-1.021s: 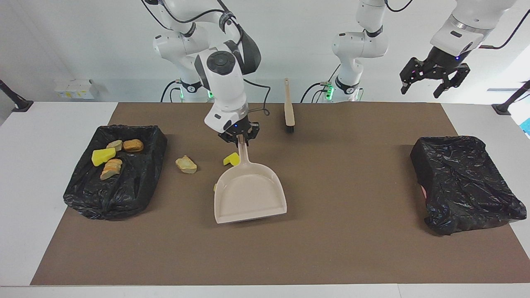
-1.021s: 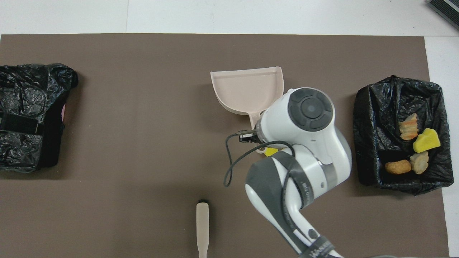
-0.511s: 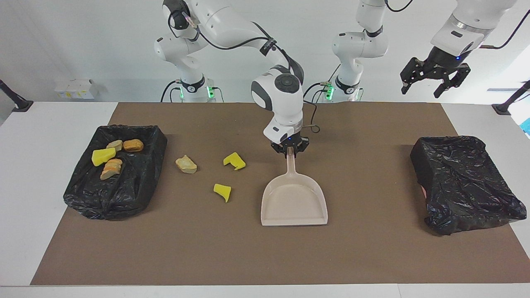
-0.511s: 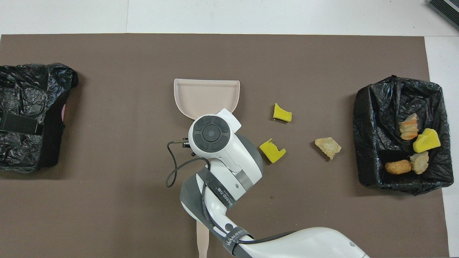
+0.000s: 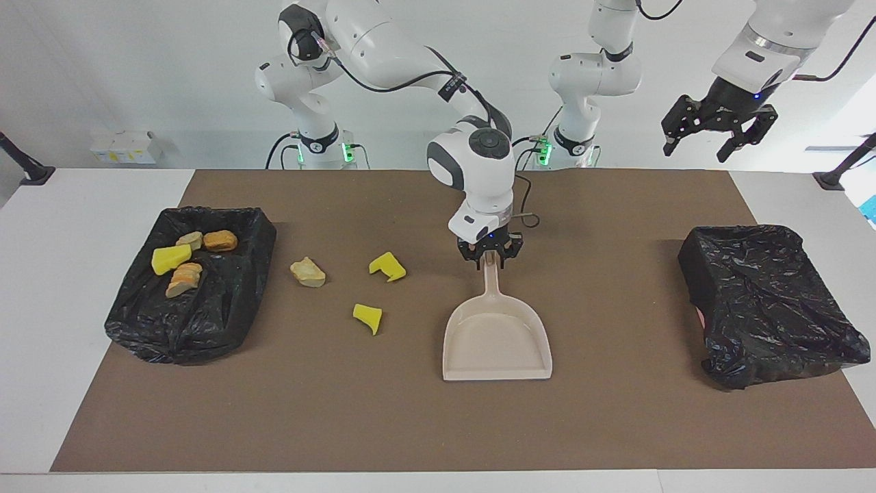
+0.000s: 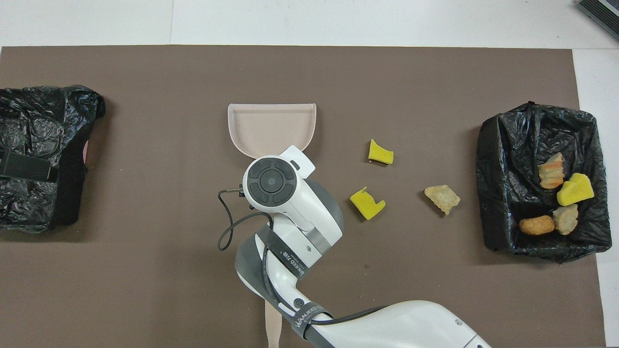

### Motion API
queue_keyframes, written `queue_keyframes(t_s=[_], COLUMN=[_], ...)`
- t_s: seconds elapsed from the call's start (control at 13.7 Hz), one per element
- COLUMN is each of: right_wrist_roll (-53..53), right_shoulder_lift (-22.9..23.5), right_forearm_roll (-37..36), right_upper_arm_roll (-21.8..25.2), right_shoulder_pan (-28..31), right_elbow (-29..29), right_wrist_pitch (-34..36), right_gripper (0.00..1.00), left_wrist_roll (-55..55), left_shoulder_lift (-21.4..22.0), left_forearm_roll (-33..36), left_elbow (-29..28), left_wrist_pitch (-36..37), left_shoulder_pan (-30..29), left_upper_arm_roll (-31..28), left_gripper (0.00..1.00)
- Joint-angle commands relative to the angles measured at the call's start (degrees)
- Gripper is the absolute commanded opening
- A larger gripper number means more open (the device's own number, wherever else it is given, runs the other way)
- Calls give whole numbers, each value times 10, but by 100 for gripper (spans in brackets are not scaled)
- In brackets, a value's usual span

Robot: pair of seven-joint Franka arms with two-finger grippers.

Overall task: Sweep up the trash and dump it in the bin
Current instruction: 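Set the dustpan down and release it with the right gripper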

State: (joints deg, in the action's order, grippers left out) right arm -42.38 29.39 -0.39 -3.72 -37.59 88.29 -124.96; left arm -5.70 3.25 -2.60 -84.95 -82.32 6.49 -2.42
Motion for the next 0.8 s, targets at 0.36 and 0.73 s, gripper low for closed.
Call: queue_keyframes(t_s=[0.36,0.73], right_wrist_roll=[-15,-62], right_shoulder_lift=[-226,-287], right_forearm_roll=[3,58], right_upper_arm_roll=[-4,-5], right_shoulder_pan=[-4,-29], right_elbow=[143,200], right_wrist_pitch=[116,176], right_gripper=[100,100], left_wrist_roll=[-1,31], left_shoulder_lift=[1,-10], left_forearm_roll=[-3,-2], left_elbow=[1,-33], left_wrist_pitch=[-25,-104], left_shoulder_pan=[7,56], left_upper_arm_roll=[9,9], left_gripper=[100,100])
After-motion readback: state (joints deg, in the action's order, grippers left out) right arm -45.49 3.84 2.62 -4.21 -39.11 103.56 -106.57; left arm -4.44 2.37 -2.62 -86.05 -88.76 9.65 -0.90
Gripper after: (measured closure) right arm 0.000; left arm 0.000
